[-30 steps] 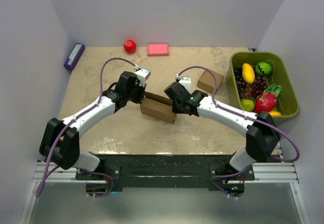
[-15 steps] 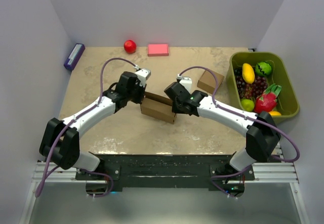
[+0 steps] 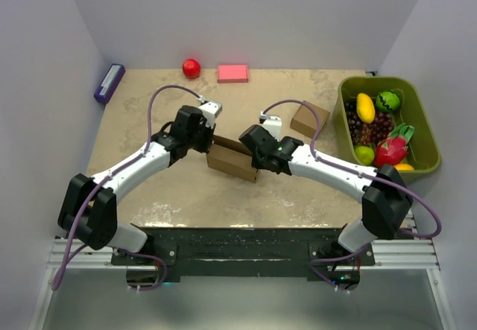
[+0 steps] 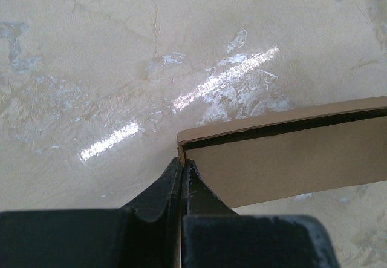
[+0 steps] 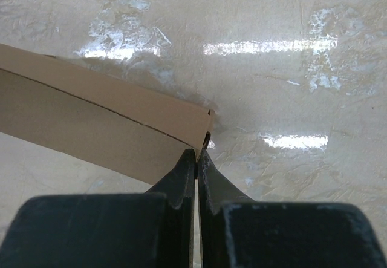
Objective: Fold the paper box
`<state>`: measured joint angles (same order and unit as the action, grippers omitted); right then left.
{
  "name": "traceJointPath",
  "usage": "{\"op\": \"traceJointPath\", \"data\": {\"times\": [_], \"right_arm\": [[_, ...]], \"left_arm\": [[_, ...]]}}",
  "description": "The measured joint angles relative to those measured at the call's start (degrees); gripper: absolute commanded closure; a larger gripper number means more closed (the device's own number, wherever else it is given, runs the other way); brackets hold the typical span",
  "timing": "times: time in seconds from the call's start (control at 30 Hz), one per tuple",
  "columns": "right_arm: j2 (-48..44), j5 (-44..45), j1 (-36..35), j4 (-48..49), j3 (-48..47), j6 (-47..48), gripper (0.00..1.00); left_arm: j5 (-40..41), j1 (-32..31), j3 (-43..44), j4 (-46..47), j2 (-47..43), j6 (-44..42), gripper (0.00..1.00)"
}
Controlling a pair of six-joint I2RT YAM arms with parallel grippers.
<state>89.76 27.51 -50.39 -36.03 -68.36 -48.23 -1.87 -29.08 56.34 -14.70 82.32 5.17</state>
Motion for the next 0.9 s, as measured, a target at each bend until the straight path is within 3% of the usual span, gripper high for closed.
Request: {"op": "traceJointPath", "data": {"times": [0.9], "right_arm": [[-0.1,5.6,-4.4,1.3,3.0,-3.5,1.00]], "left_arm": [[0.0,-0.3,0.0,0.0,0.0,0.0,1.00]]}}
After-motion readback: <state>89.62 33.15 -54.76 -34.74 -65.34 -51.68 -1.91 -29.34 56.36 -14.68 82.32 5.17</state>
